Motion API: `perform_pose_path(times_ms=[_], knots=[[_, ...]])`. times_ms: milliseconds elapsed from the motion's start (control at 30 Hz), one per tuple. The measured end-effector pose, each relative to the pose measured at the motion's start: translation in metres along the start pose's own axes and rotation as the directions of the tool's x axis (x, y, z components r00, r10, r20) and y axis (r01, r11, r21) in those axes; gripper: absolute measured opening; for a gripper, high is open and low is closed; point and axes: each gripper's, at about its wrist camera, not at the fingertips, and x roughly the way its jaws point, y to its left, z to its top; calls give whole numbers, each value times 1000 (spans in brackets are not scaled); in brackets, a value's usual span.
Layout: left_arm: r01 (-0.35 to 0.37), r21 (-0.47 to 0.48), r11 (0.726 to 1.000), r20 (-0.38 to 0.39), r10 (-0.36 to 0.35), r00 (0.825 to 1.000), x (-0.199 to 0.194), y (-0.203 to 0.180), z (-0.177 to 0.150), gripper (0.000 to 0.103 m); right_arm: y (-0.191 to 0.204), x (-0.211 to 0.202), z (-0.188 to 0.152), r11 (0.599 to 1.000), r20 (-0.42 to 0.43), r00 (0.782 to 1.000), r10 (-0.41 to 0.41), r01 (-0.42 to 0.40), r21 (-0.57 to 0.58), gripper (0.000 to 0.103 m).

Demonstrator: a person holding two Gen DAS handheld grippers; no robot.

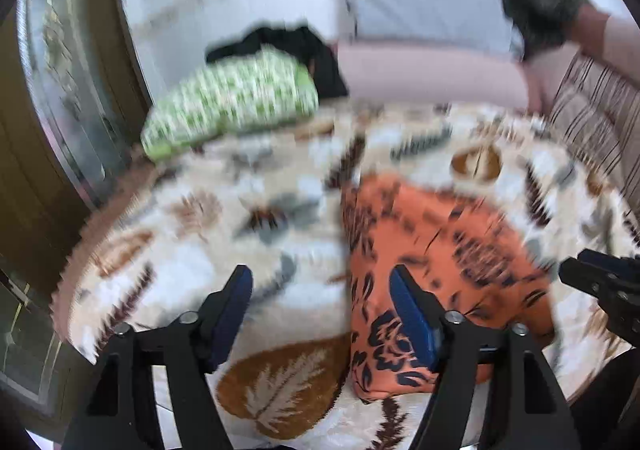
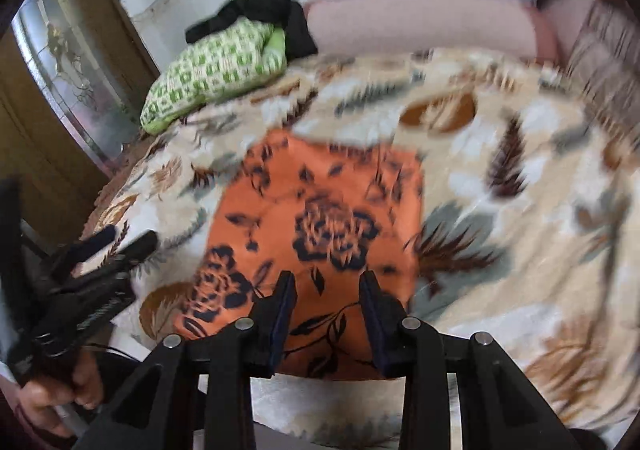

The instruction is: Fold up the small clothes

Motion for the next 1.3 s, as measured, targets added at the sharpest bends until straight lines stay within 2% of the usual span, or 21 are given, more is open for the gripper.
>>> perform_pose_path(times_ms=[100,200,333,433,467,533,600,633,833,967,1300], knots=[[-17,-2,1000,92,17,996,-45,1,9,78,16,-46,10,998,92,994,-57,59,-23,37],[-31,2,1000,151,30,988,-77,1,17,78,33,-83,14,993,160,983,-93,102,-55,37],[-10,-35,999,178,16,984,-113,4,24,79,58,-132,10,982,249,959,-135,163,-95,38],[-26,-57,998,201,37,979,-133,6,22,79,69,-157,4,977,296,943,-154,190,-100,40],[-36,-59,998,209,47,977,-139,7,21,79,72,-167,1,976,313,936,-160,197,-92,56],[-52,-58,997,225,64,972,-150,8,19,79,77,-181,-4,976,352,922,-160,200,-82,75],[-59,-58,997,236,71,969,-158,9,18,79,84,-201,-12,971,422,889,-180,230,-71,75],[-57,-58,997,239,69,969,-162,10,17,79,87,-207,-14,967,438,880,-185,242,-77,75],[-55,-63,997,269,70,961,-185,12,18,79,98,-234,-20,971,483,860,-164,228,-75,76],[-58,-70,996,295,76,952,-198,16,18,79,106,-249,-25,964,520,836,-177,254,-79,76],[-98,-70,993,328,115,938,-216,22,16,79,107,-271,-31,967,553,813,-182,249,-47,77]])
